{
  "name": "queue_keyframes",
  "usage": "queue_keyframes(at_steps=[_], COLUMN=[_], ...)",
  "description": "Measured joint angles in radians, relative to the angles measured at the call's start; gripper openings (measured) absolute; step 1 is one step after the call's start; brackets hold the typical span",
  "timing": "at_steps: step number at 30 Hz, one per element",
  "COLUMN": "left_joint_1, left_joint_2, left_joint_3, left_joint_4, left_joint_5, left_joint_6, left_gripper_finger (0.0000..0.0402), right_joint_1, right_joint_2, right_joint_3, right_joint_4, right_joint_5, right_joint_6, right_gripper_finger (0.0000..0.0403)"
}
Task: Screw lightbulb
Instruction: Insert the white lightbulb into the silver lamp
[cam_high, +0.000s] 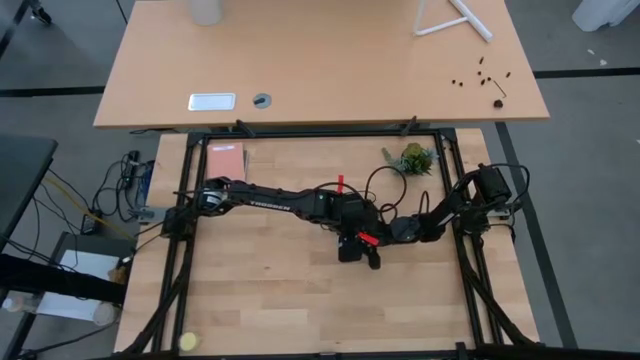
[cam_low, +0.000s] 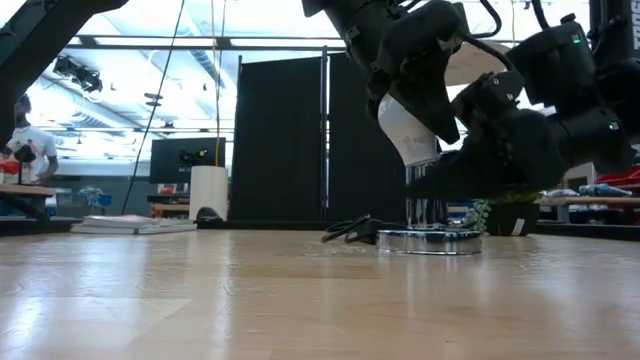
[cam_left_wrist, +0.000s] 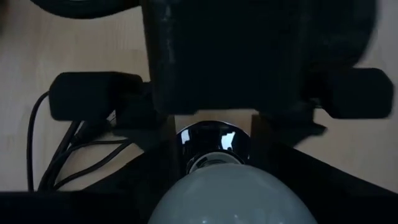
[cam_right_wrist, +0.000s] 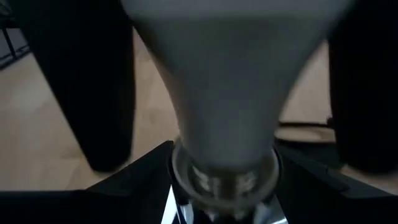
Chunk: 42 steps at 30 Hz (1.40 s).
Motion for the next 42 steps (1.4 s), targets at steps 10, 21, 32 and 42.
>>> queue_keyframes(at_steps=[10,21,32,42], left_joint_1=[0.000,0.000,0.000,-0.006], left_joint_2=[0.000,0.001,0.002,0.002], left_joint_3=[0.000,0.000,0.000,0.000], left_joint_4=[0.000,0.005,0.056,0.079], left_joint_5=[0.000,-0.001,-0.001,-0.002], left_joint_6=[0.042,0.098,0.098,0.118], left_gripper_finger=[0.0263,0.0287,0.0321,0.0321], right_joint_1=[0.002,0.003,0.003,0.010], right_joint_2=[-0.001,-0.001,-0.002,-0.002], right_joint_3=[-0.058,-0.074,-0.079,-0.133], right_joint_4=[0.029,0.040,0.046,0.101], right_joint_5=[-0.001,-0.002,-0.002,-0.003], right_joint_6=[0.055,0.063,0.060,0.091], right_gripper_finger=[0.0257,0.0257,0.0257,0.0257])
